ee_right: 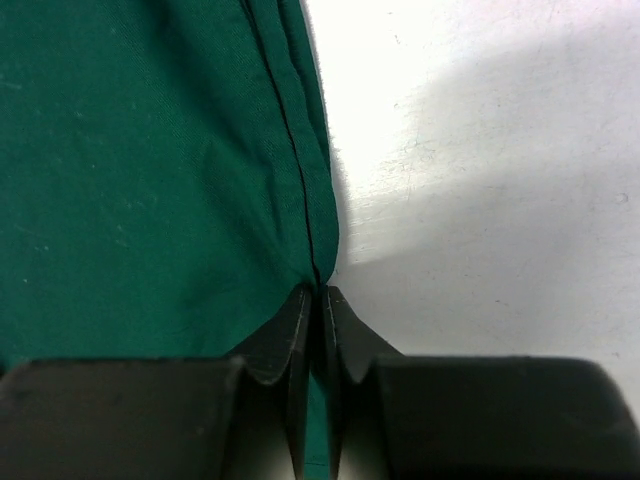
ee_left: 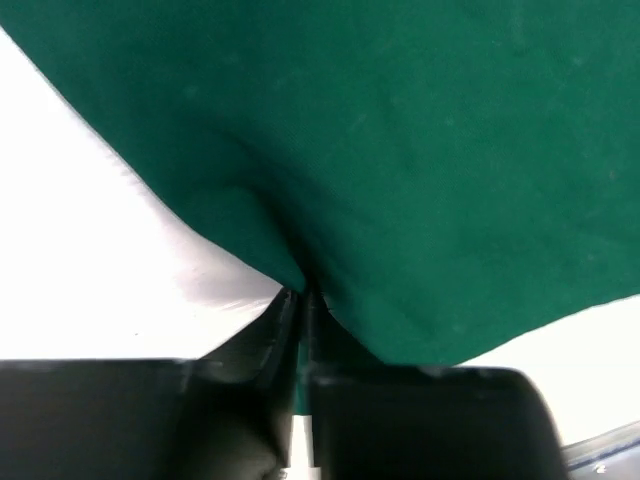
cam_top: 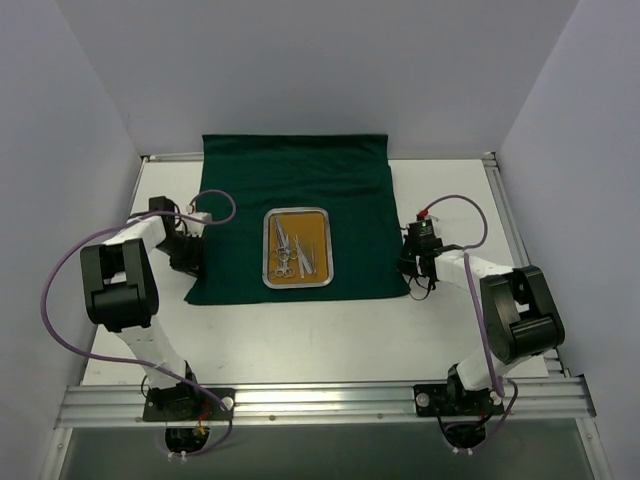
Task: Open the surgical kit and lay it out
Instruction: Move the surgical kit at the center of the board.
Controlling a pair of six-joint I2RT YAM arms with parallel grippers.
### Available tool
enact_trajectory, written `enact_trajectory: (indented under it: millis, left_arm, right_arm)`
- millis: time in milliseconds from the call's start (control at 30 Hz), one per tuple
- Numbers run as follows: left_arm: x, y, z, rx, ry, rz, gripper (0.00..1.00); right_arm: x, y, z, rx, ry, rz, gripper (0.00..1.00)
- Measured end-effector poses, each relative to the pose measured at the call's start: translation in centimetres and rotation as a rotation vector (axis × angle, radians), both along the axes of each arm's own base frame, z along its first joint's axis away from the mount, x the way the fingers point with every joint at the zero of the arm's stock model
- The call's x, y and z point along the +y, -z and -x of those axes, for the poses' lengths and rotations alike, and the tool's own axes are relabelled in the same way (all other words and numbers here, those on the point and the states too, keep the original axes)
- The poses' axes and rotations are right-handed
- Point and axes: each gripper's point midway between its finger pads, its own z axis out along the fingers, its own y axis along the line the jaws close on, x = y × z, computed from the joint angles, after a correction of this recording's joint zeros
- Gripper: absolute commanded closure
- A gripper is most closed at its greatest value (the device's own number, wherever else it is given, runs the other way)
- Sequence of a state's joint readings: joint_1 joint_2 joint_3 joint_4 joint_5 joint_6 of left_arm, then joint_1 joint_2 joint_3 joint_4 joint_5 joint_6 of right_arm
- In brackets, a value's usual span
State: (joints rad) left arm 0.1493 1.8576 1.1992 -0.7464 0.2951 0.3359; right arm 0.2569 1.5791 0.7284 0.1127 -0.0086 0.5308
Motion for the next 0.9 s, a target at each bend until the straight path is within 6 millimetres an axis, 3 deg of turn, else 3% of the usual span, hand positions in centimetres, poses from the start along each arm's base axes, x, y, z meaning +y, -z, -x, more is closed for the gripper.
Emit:
enact_trajectory:
  millis: [167, 333, 633, 900]
  left_arm:
    - [-0.6, 0.0, 0.0, -0.005, 0.017, 0.039, 0.98]
    - [-0.8, -0.2, 1.1, -0.016, 0.051, 0.049, 0.98]
    - [-0.2, -1.1, 5.4, 0.023, 0.156, -0.007, 0.98]
    - [0.7, -3.9, 8.0, 0.002, 0.226, -0.060, 0.98]
  right_arm:
    - [0.2, -0.1, 0.3, 0.007, -0.005, -0.013, 1.00]
    - [0.5, -0.8, 1.8, 0.026, -0.021, -0.040, 1.00]
    - [0.2, -5.2, 4.3, -0.030, 0.007, -0.090, 1.00]
    - [-0.4, -3.9, 7.9, 0.066, 0.061, -0.109, 1.00]
